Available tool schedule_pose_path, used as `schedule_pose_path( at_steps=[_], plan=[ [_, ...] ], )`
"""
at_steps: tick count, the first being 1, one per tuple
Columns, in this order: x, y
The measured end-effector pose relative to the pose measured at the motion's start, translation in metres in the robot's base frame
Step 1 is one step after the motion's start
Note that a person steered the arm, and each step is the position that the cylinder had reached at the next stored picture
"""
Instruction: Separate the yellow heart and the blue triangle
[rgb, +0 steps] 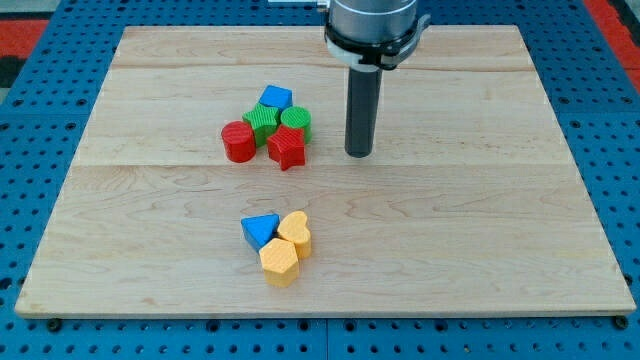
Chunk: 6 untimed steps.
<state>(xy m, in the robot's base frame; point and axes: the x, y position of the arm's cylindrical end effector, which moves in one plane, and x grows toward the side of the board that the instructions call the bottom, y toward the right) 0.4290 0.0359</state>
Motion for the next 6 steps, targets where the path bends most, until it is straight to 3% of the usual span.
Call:
schedule_pose_path(
  at_steps=[2,3,4,6],
  plan=[
    [-0.002,-0.058],
    [0.000,-0.023],
    [0.043,0.027],
    [0.141,0.010]
  ],
)
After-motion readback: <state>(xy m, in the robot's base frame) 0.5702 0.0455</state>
